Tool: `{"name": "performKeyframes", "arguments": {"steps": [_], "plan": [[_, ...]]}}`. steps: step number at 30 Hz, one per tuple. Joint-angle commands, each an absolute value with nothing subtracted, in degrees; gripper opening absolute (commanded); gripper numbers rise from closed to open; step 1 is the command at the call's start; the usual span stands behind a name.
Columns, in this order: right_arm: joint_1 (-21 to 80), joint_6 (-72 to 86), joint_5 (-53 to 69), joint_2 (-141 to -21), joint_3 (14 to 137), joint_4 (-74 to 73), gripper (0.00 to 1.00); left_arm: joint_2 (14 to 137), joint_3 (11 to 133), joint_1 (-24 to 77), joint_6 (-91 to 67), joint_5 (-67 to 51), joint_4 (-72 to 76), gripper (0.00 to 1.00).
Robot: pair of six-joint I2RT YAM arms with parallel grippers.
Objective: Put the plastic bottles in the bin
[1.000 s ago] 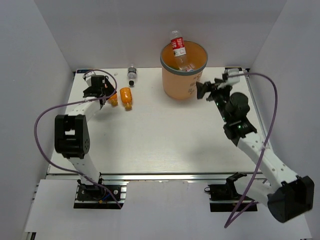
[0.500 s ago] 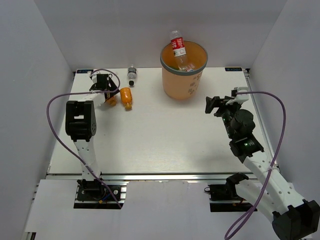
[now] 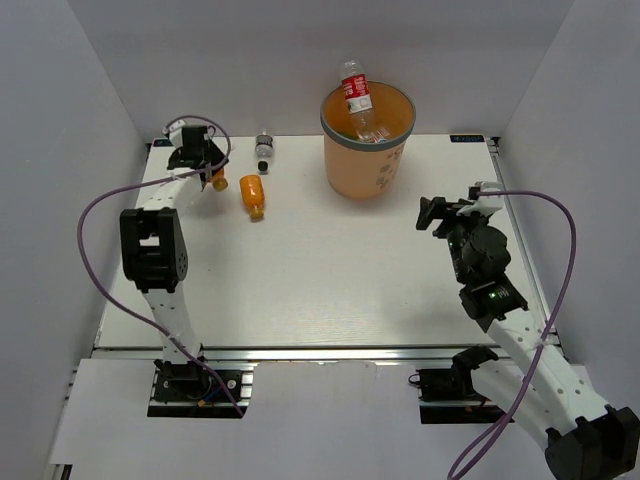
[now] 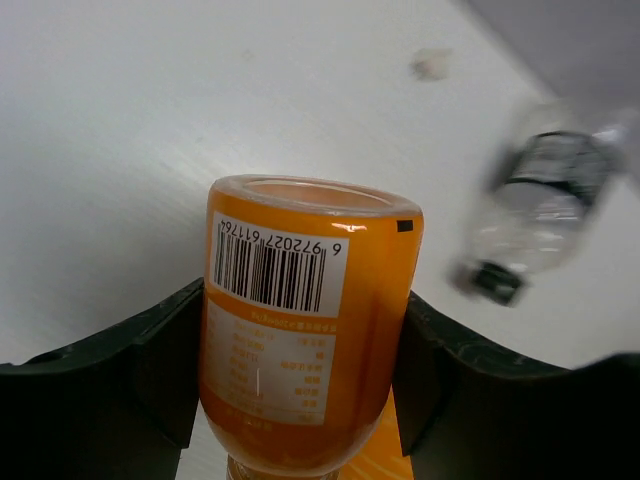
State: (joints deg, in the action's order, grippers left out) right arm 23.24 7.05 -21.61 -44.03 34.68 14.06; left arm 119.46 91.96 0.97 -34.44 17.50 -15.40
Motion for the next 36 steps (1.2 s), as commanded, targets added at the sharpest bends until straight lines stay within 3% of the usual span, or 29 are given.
{"name": "performKeyframes", "arguments": {"steps": [1, 5, 13, 18, 20, 22, 23, 27, 29, 36], "plan": [[22.9, 7.8, -25.9, -41.7, 33.1, 20.0, 0.89, 104.6, 91.4, 1.1, -38.0, 9.7, -8.4, 0.47], [22.8, 7.8, -28.3, -40.0, 31.2, 21.7, 0.89, 102.4, 91.7, 6.2, -45.3, -2.8, 6.1, 0.44], [22.3, 6.1, -28.9, -37.5, 29.1, 22.5, 0.89, 119.2, 122.5, 21.7, -38.9, 1.8, 4.9, 0.41], [22.1, 5.5, -27.4, -36.7, 27.7, 23.1, 0.89, 131.7, 133.3, 27.5, -40.1, 10.3, 15.4, 0.43], [22.0, 5.3, -27.3, -36.8, 27.6, 23.0, 0.89, 136.3, 141.0, 29.5, -37.5, 12.8, 14.8, 0.48], [21.8, 4.6, -27.2, -36.8, 27.5, 22.6, 0.89, 138.3, 140.4, 30.8, -35.0, 16.8, 16.1, 0.54], [21.8, 4.5, -27.2, -36.9, 27.5, 22.5, 0.89, 138.1, 137.8, 31.8, -34.3, 17.6, 17.4, 0.70], [21.7, 4.4, -26.9, -37.0, 27.4, 22.1, 0.89, 135.5, 133.2, 32.8, -32.1, 19.3, 18.7, 0.78], [21.6, 4.7, -25.4, -37.1, 27.5, 21.9, 0.89, 135.9, 134.9, 33.0, -30.5, 19.7, 16.0, 0.97], [21.6, 5.3, -23.0, -37.5, 27.9, 21.4, 0.89, 132.4, 135.9, 33.5, -28.6, 17.8, 13.6, 0.98]]}}
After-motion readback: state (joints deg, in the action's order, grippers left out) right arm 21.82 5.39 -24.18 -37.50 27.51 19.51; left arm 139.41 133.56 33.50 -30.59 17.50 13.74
